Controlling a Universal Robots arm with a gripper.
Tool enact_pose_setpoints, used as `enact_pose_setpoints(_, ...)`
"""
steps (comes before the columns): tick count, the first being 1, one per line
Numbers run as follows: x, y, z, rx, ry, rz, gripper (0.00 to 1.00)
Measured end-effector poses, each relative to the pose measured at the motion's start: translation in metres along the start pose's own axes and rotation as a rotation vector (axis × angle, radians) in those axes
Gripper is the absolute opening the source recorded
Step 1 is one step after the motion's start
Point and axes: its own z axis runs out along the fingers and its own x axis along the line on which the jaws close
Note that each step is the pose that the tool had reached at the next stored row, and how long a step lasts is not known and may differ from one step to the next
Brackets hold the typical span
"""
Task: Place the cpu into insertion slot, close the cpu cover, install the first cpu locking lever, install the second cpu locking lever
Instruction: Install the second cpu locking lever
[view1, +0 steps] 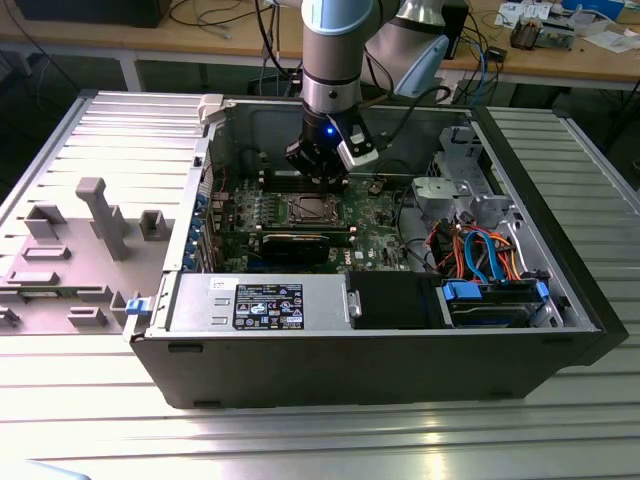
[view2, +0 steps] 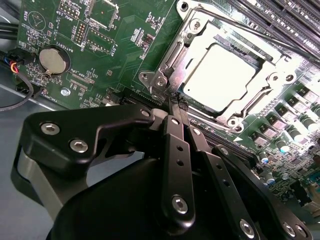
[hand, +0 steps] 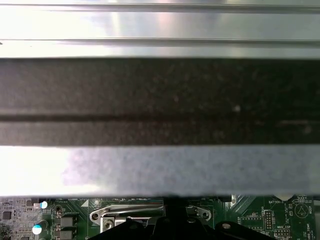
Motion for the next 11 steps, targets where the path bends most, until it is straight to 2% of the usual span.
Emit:
enact_pose_setpoints(7, 0.0, -0.0007, 0.0, 0.0, -0.0001, 0.0, 0.11)
enact_pose_setpoints(11, 0.0, -0.0046, -0.0003, 0.0, 0.0, 0.0, 0.11)
